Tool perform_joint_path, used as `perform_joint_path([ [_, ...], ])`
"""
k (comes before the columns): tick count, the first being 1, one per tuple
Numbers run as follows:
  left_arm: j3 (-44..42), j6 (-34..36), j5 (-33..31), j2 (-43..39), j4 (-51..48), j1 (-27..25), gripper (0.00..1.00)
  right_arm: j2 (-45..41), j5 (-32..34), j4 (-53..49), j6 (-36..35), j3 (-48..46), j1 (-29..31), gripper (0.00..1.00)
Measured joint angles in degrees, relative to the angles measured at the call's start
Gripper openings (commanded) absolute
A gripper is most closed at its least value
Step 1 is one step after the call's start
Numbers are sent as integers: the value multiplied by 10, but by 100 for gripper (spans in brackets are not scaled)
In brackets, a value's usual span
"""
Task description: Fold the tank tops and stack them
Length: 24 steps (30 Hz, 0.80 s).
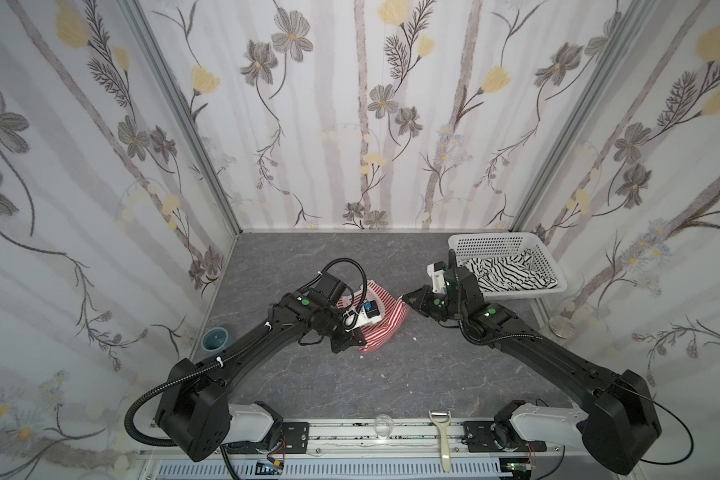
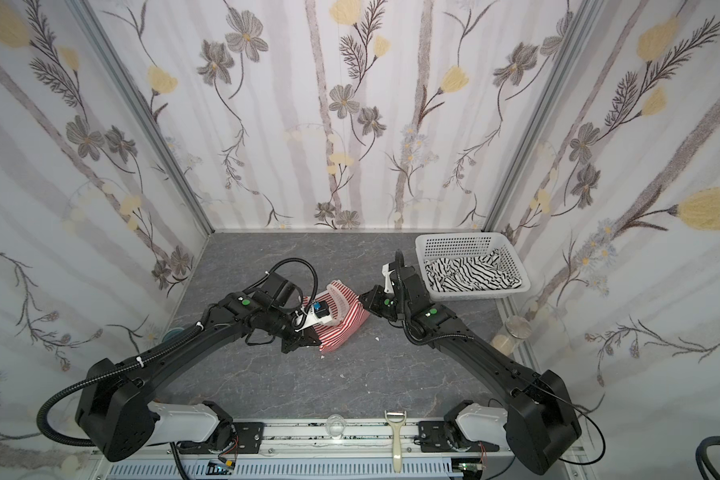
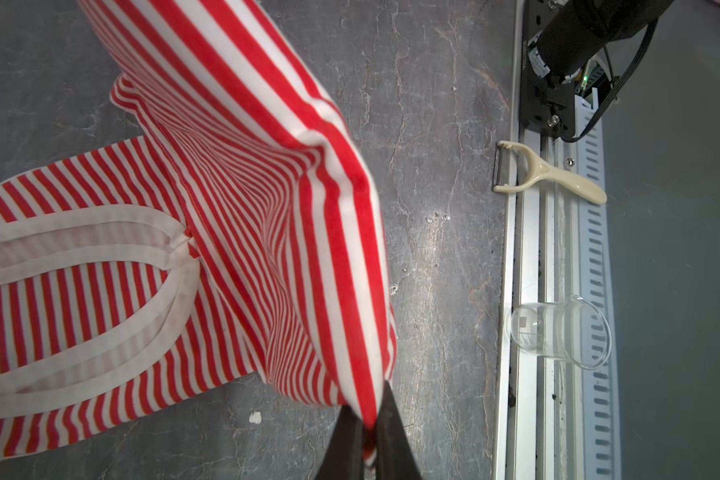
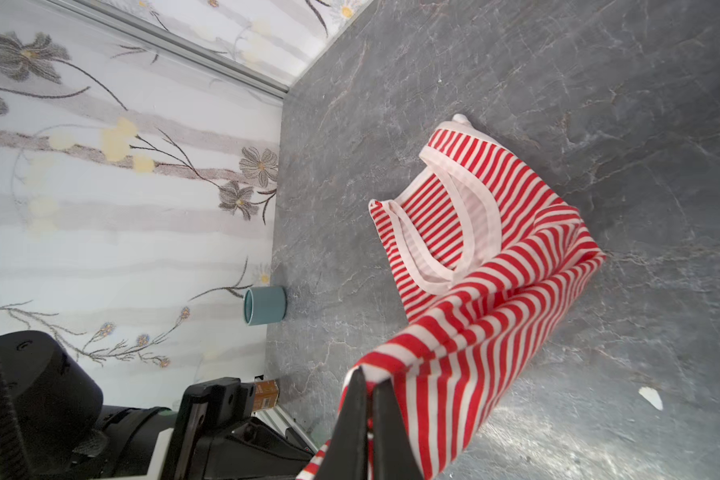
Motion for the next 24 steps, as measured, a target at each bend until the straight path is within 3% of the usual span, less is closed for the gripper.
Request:
perform_joint_path([
  [12, 96, 57, 78, 168, -7, 158, 6, 259, -43, -64, -49, 271, -24, 0],
  [24, 258, 87, 90, 367, -13, 257, 6, 553, -109, -141, -77, 607, -53, 0],
])
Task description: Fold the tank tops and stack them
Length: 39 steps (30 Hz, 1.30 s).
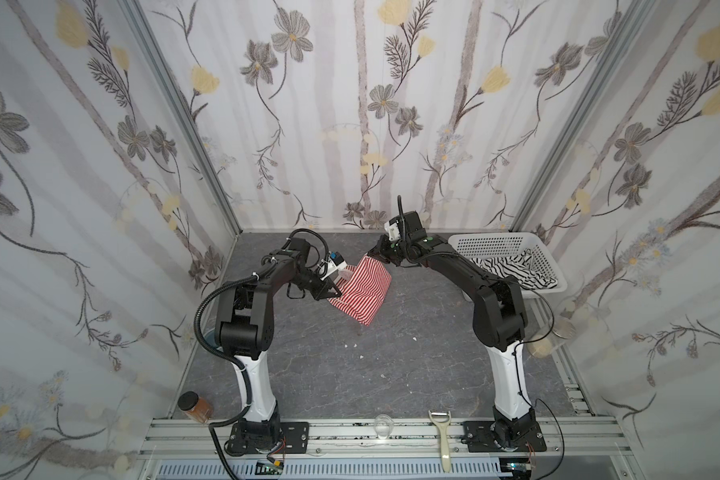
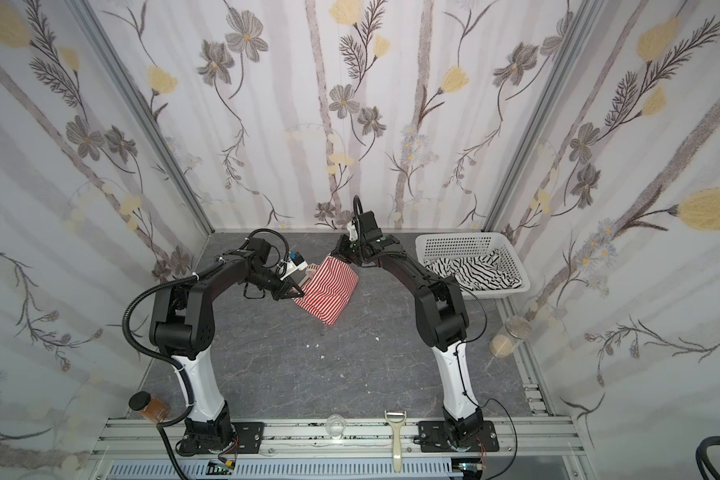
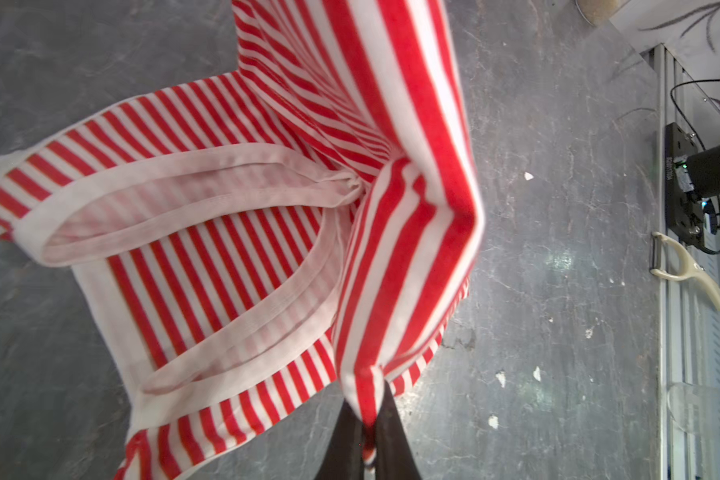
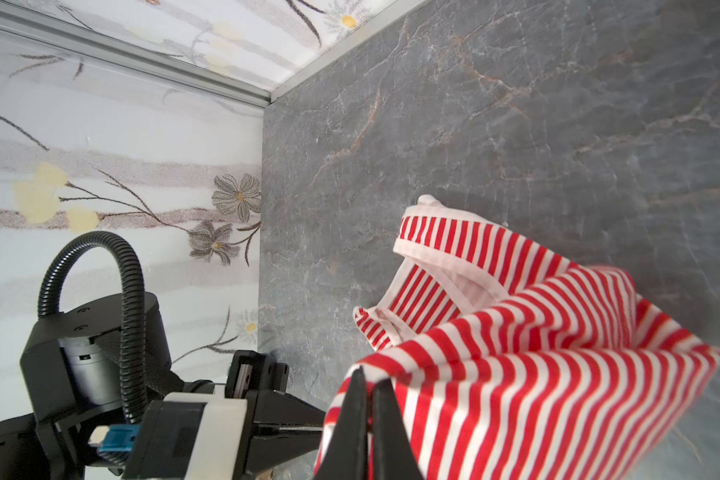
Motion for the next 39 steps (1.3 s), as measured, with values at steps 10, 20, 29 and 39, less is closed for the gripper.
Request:
perform_joint_path([
  [10, 18, 2, -1, 46, -3, 44, 10, 109, -83, 37, 19, 97, 4, 20],
  [20, 126, -47, -15, 129, -8, 68, 20, 123, -111, 95, 30, 90, 5, 36],
  [29, 197, -122, -76, 163, 1, 77, 41, 59, -84, 115, 7, -5, 29, 26],
  [39, 103, -169, -33, 59, 21, 34, 41, 103, -90, 142, 16, -16, 43, 10],
])
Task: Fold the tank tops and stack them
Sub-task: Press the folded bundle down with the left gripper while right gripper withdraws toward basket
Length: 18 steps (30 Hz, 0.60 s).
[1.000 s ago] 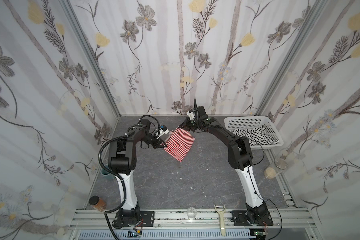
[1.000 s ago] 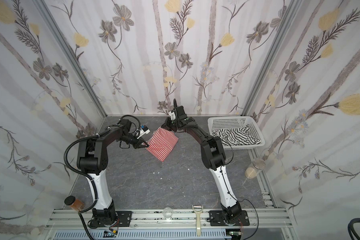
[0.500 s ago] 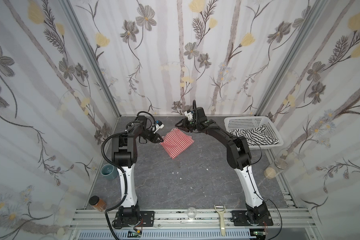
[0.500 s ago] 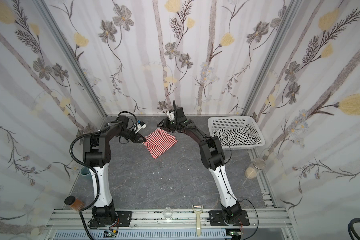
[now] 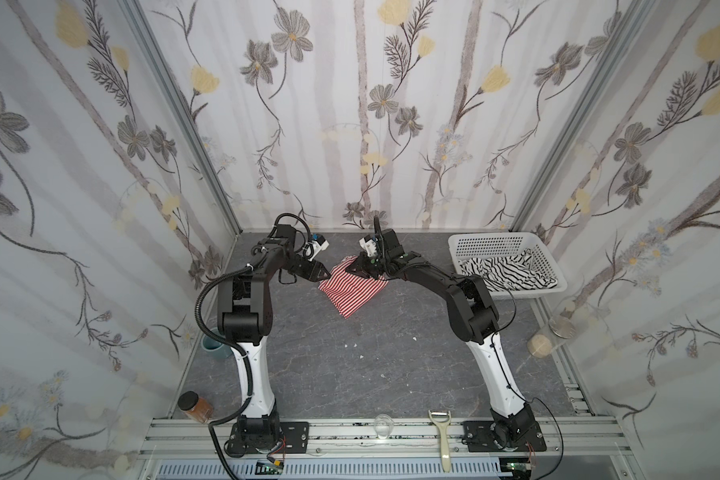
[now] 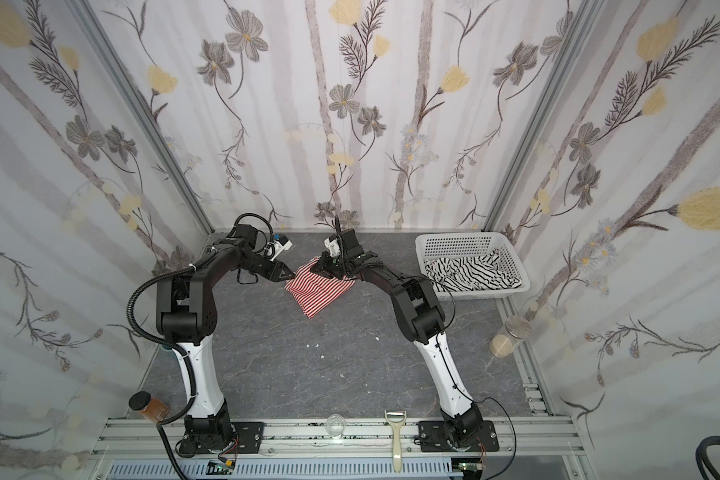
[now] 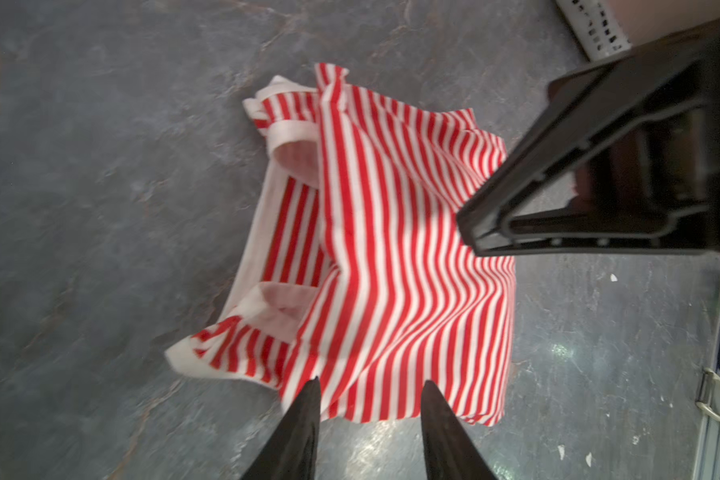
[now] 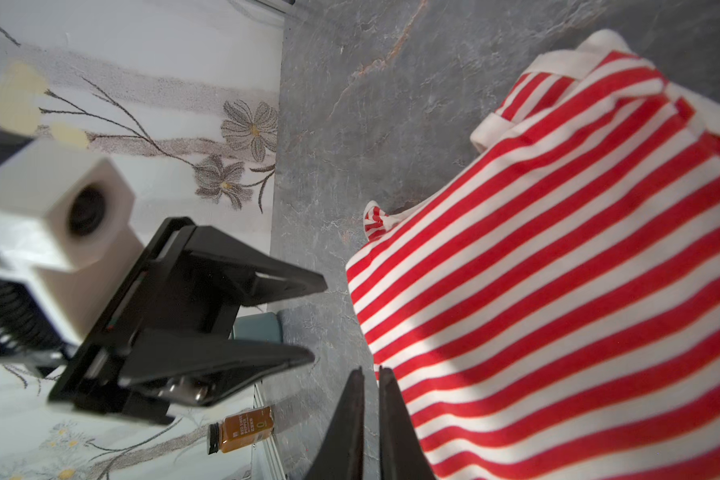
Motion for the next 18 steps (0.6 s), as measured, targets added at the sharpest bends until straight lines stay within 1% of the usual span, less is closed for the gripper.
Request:
perform_joint_path([
  [5, -4, -14, 8, 24, 14, -39, 40, 38, -2, 16, 28, 7, -11, 9],
  [9, -4, -26, -6, 55, 21, -50, 40, 59, -3, 19, 54, 9, -26, 9],
  [12, -8, -27, -30, 62, 30, -50, 40, 62, 7, 19, 71, 9, -37, 9],
  [18, -19, -41, -92, 64, 62, -52, 40, 61, 46, 1, 74, 14, -47, 10],
])
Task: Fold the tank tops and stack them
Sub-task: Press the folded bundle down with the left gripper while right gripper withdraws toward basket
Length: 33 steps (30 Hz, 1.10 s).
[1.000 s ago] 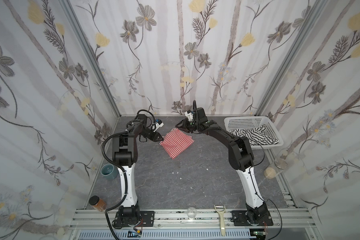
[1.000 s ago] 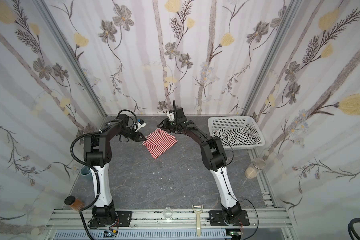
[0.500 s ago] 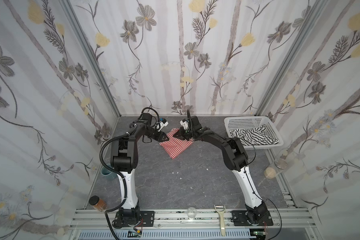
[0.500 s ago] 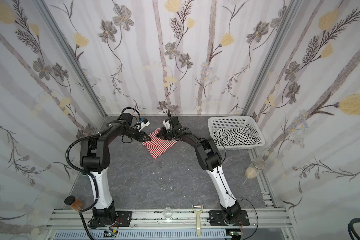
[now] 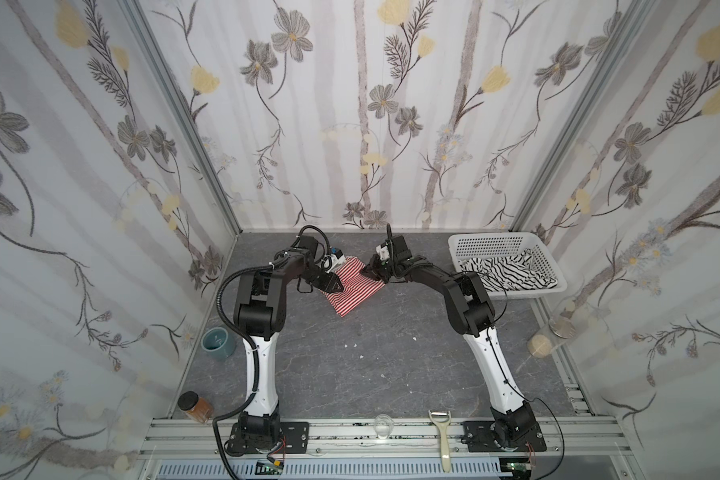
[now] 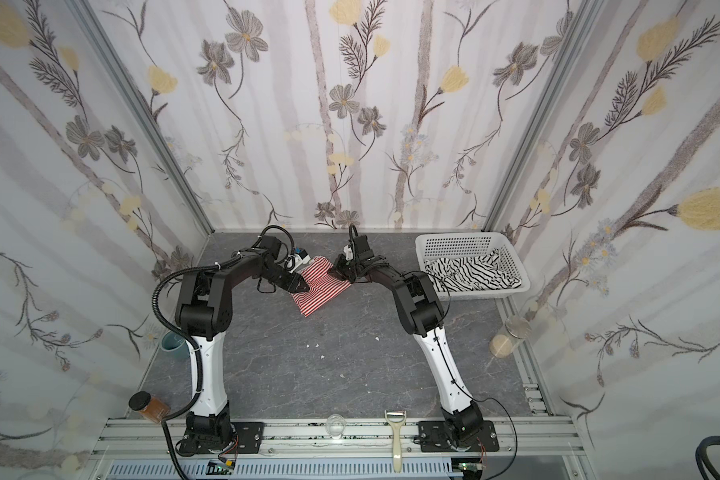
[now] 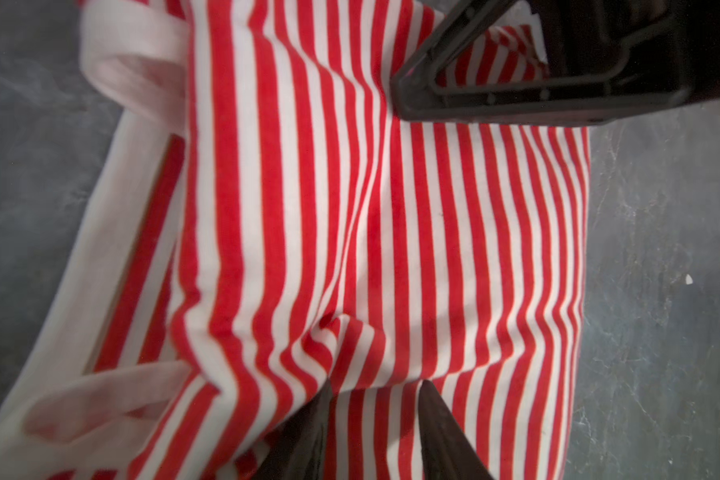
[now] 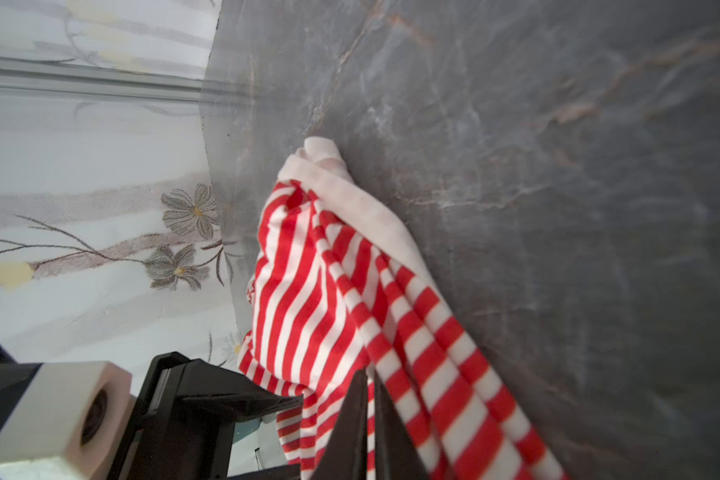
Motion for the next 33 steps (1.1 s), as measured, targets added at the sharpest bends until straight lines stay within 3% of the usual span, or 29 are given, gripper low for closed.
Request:
perform_joint_path([
  [7, -24, -12, -98, -18, 59, 4, 42, -53, 47, -51, -37, -30, 6, 16],
  [18, -72, 28, -336, -95, 37, 76, 45, -345, 124, -22, -92, -296, 39, 36],
  [24, -51, 1, -311, -147, 34, 38, 47, -456, 175, -30, -116, -374, 32, 39],
  [28, -9, -33, -271, -100, 37, 5, 47, -519, 215, -39, -127, -418, 29, 40],
  [33, 12, -61, -257, -44, 35, -1, 47, -584, 241, -45, -134, -498, 25, 40],
])
